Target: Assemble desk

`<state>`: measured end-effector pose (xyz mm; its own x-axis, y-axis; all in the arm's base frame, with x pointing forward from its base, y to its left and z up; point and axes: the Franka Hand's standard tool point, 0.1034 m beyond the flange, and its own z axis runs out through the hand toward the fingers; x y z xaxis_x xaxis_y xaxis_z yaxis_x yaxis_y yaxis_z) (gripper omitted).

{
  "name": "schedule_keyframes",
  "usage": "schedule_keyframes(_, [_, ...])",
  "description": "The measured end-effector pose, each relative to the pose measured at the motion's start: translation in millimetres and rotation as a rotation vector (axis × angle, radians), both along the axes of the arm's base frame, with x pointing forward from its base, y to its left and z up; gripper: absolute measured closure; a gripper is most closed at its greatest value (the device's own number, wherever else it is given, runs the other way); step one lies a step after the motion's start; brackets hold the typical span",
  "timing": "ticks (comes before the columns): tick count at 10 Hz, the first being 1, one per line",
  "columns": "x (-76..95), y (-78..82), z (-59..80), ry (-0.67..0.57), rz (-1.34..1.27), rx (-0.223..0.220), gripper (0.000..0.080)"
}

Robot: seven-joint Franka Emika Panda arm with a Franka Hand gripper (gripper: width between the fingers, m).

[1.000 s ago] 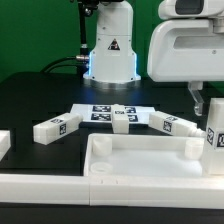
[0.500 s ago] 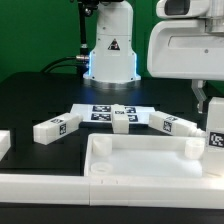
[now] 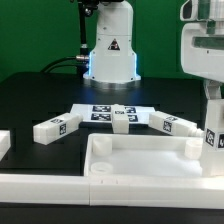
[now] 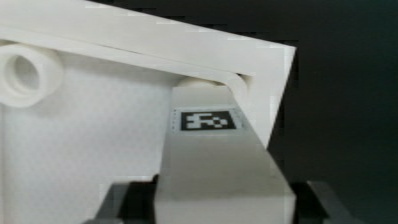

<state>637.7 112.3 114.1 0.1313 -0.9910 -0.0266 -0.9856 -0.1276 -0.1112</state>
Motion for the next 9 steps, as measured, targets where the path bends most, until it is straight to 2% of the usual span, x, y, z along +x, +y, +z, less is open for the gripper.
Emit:
schedule_keyframes(1, [-0.1, 0.2, -0.1, 0.004, -0.103, 0.016, 0.0514])
schedule_keyframes(3, [-0.3, 1.0, -0.7, 0.003, -0.415, 0.076, 0.0514])
schedule_keyframes(4, [-0.1, 0.6, -0.7, 0.004, -0.446, 0.081, 0.0514])
schedule_keyframes(5, [-0.3, 1.0, -0.9, 0.004, -0.438, 0.080, 0.0459])
schedule_keyframes(6, [-0.7, 1.4, -1.1, 0.004, -0.387, 0.074, 0.0459])
schedule_keyframes(7, [-0.7, 2.0, -0.1, 0.005, -0.263, 0.059, 0.0269])
schedule_keyframes(8, [1.0, -0.8, 0.9, -0.011, -0.036, 0.033, 0.0175])
schedule_keyframes(9, [0.9, 0.4, 0.4, -0.021, 0.164, 0.008, 0.0157])
